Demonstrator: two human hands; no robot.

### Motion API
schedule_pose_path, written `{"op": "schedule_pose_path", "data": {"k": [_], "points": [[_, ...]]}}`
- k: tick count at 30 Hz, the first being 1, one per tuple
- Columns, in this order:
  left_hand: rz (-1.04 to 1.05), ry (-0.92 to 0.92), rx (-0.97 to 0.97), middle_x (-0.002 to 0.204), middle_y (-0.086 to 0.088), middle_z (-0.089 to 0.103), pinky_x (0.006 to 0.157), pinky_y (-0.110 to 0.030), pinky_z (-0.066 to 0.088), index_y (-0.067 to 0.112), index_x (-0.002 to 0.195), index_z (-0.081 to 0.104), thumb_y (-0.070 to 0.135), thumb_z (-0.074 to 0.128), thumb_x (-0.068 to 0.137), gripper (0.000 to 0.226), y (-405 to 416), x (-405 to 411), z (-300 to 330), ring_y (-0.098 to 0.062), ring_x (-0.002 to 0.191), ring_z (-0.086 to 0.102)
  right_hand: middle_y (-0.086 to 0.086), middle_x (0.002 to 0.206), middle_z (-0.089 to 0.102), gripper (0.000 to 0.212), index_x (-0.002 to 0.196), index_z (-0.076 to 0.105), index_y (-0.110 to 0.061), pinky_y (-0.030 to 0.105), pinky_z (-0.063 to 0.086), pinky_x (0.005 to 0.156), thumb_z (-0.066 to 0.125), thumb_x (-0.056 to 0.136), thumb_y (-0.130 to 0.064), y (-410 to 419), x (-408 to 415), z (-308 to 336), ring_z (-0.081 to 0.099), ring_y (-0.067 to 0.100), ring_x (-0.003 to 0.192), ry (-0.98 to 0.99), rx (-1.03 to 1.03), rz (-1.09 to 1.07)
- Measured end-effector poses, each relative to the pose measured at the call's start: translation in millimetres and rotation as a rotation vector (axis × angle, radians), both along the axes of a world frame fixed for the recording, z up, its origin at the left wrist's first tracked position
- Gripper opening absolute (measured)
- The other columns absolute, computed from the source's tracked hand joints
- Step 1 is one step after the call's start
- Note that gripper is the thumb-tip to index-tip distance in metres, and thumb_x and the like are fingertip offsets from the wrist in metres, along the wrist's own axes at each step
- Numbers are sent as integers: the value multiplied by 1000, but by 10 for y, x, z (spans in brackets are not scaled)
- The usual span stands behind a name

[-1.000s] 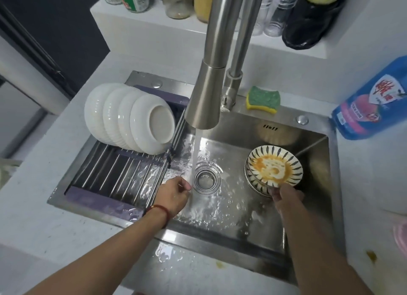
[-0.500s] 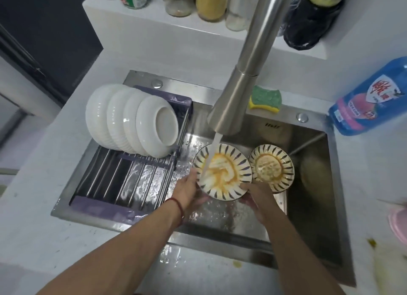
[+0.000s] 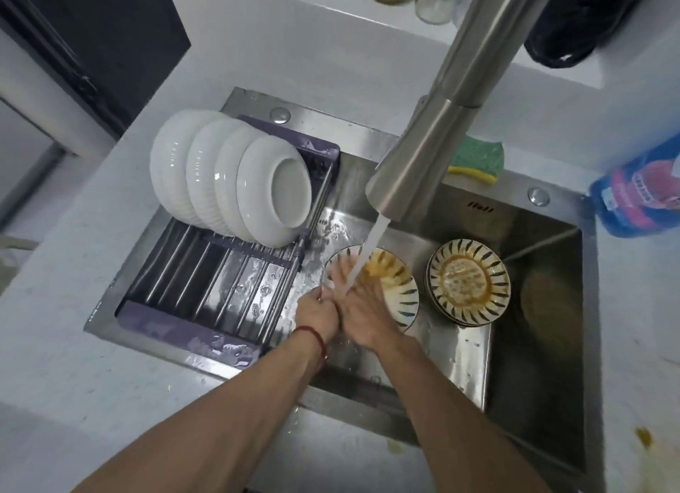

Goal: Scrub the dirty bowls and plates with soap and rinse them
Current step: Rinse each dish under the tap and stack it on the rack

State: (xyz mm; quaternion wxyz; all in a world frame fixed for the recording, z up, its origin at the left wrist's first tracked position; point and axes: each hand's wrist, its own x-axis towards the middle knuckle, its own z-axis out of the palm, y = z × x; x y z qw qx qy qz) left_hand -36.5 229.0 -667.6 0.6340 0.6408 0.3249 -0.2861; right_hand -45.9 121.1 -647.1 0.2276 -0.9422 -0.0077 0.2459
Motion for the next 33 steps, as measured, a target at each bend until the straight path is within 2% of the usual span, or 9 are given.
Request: {"op": "schedule_pose_path", "data": {"k": [4, 10, 13, 16, 22, 25, 28, 31, 33], "points": [[92, 95, -1, 101, -22, 75, 84, -63, 60, 14, 94, 68, 23, 46, 110, 29, 20, 94, 146, -38, 90, 75, -16, 169, 8, 53, 161, 19, -41, 37, 0, 127, 13, 110, -51, -449, -297, 141, -4, 4, 155, 86, 248, 214], [88, 101, 24, 98, -17, 75, 81, -62, 62, 12, 88, 68, 19, 46, 110, 32, -142, -113, 233, -37, 97, 74, 7, 171, -11, 76, 163, -5, -22, 56, 5, 126, -12, 94, -53, -644, -67, -126, -13, 29, 157, -1, -323, 124], [217, 123, -86, 101, -21, 77, 90, -56, 61, 7, 96, 70, 17, 48, 110, 29, -136, -9, 249, -33, 92, 74, 2, 171, -12, 60, 161, -15, -34, 50, -2, 128, 13, 108, -44, -151, -15, -88, -17, 22, 157, -36, -55, 178], [262, 155, -141, 101, -21, 77, 92, -54, 59, 11, 108, 70, 20, 50, 109, 22, -6, 120, 206, -34, 92, 75, -11, 171, 2, 54, 161, -1, -44, 41, 5, 128, 13, 110, -51, -348, -291, 87, -3, 13, 158, 25, 177, 312], [173, 108, -68, 103, -22, 75, 86, -64, 59, 9, 102, 70, 22, 48, 110, 27, -115, -14, 270, -37, 90, 73, 3, 168, -18, 71, 163, -5, -20, 48, 3, 129, -5, 102, -56, -695, -201, -59, -19, 22, 155, -61, -178, 126], [170, 125, -114, 86, -19, 74, 89, -64, 57, 13, 82, 69, 12, 48, 109, 34, -117, 7, 238, -31, 79, 68, 7, 171, -6, 59, 164, 11, -20, 48, -5, 128, 12, 109, -41, -250, 55, -109, -14, 26, 157, -142, -153, 153], [178, 131, -91, 87, -13, 77, 74, -43, 61, 16, 98, 73, 21, 51, 109, 25, -20, 145, 258, -25, 70, 70, 1, 165, 30, 51, 159, 30, -25, 38, 1, 128, 27, 111, -40, -308, -168, -8, 11, 17, 157, -156, 82, 342], [83, 79, 20, 101, -13, 75, 63, -44, 65, 13, 114, 71, 24, 50, 110, 24, 57, 238, 253, -30, 81, 75, 3, 166, 31, 58, 160, 33, -20, 47, 26, 125, 44, 105, -33, -787, -453, -60, 22, 23, 155, -288, 16, 397], [26, 75, 36, 102, -14, 75, 55, -40, 64, 11, 107, 71, 25, 49, 110, 26, 26, 226, 293, -31, 83, 74, 10, 161, 39, 73, 155, 42, -14, 54, 46, 110, 67, 87, 0, -888, -497, -98, 39, 33, 148, -366, -68, 264]]}}
